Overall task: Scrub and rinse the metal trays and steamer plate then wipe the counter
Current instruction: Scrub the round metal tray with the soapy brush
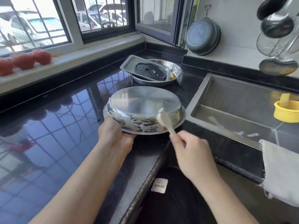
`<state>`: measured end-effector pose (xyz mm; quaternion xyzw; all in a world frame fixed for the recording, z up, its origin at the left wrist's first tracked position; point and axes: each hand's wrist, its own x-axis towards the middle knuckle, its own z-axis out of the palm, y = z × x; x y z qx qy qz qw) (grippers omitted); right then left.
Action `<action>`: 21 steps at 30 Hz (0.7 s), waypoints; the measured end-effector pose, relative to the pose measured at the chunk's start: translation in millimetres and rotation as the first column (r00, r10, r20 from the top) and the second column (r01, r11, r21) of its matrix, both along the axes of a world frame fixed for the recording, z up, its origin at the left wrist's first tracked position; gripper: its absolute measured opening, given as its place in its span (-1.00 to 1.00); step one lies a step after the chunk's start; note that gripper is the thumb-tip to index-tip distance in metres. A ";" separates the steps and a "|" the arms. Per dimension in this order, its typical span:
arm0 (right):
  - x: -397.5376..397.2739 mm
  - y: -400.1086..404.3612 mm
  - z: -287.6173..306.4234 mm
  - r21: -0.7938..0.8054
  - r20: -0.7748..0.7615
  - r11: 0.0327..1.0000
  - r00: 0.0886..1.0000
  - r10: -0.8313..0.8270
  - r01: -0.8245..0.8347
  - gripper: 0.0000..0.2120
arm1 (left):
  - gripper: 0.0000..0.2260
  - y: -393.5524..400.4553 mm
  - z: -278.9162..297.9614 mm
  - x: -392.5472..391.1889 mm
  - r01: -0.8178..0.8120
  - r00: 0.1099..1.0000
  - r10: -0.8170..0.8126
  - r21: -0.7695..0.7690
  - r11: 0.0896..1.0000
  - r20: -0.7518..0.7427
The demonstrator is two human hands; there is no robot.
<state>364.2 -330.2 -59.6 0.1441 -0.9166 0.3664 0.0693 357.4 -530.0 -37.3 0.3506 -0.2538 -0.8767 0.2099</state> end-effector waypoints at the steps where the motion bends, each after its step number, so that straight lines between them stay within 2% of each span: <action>1: 6.1 -7.5 -1.2 -0.013 0.008 0.999 0.999 0.041 -0.041 -0.60 | -0.68 0.9 -1.0 0.4 -0.001 1.000 0.001 0.006 1.000 0.009; 2: 6.7 -10.0 -2.1 -0.024 0.018 0.999 0.999 0.038 -0.037 -0.59 | -0.68 1.4 -1.7 0.6 -0.002 1.000 0.002 0.015 1.000 0.010; 6: -6.5 -0.8 -3.1 -0.069 0.032 0.984 0.986 -0.161 0.163 -0.55 | -0.68 4.3 0.9 3.5 -0.013 1.000 0.013 0.015 1.000 -0.004; 9: 7.6 -14.1 -1.3 -0.051 -0.007 0.997 0.998 -0.060 0.059 -0.56 | -0.68 5.2 2.9 2.4 -0.020 1.000 0.021 0.022 1.000 -0.012; 11: 13.4 -20.8 -1.0 -0.051 0.015 0.999 1.000 -0.006 0.006 -0.56 | -0.63 1.7 6.5 4.0 0.003 0.997 0.002 0.072 0.997 -0.079; 13: 4.3 -17.7 -3.0 -0.087 0.054 0.993 0.996 -0.073 0.078 -0.55 | -0.58 -0.1 9.1 8.1 -0.023 0.985 0.047 0.143 0.989 -0.166; 15: -2.1 -16.7 -4.3 -0.092 0.084 0.988 0.990 -0.112 0.120 -0.55 | -0.57 5.6 6.7 12.9 -0.040 0.975 0.070 0.146 0.988 -0.210; 18: 4.5 -29.4 -7.2 -0.067 0.086 0.998 0.996 0.003 0.003 -0.57 | -0.62 19.3 -4.1 12.0 -0.004 0.986 0.027 0.135 0.991 -0.164; 21: 6.8 -35.9 -14.1 -0.047 0.070 0.999 0.997 0.021 -0.018 -0.57 | -0.64 18.8 -11.3 5.4 -0.051 0.991 0.069 0.151 0.987 -0.113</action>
